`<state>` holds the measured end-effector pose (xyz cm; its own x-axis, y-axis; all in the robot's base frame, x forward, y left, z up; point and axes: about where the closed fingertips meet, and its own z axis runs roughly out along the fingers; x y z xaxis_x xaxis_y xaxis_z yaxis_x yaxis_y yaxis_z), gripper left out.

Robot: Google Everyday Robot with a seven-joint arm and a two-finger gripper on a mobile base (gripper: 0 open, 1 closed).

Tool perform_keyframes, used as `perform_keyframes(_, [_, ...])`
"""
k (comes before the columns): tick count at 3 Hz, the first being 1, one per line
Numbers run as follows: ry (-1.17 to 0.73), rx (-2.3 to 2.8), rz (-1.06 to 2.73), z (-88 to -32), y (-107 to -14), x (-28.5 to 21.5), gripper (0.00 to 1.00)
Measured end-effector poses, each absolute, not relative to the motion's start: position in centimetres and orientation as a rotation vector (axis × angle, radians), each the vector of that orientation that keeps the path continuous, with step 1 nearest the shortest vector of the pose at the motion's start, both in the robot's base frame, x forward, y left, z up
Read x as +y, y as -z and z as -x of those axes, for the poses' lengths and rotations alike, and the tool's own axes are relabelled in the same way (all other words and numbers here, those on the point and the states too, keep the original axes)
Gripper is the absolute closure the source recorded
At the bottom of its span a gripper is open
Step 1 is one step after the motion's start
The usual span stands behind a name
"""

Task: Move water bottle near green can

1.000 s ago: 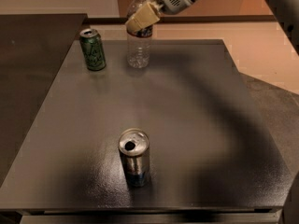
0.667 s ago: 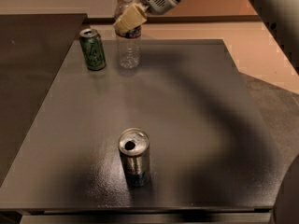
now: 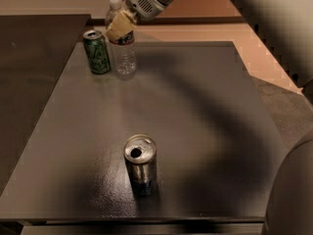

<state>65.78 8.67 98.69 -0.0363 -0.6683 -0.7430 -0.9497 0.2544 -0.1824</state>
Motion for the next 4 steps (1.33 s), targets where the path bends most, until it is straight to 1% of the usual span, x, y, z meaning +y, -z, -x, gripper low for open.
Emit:
perform_keyframes(1, [-0.467,1.794,1.506,-66.1,-97.4,9.5,1.00])
perform_keyframes(2, [-0.471,1.806,1.519,-66.4,-96.4,10.3,0.82])
perform_keyframes(4, [-0.486,1.825,1.519,-66.5,-95.1,11.0,0.35])
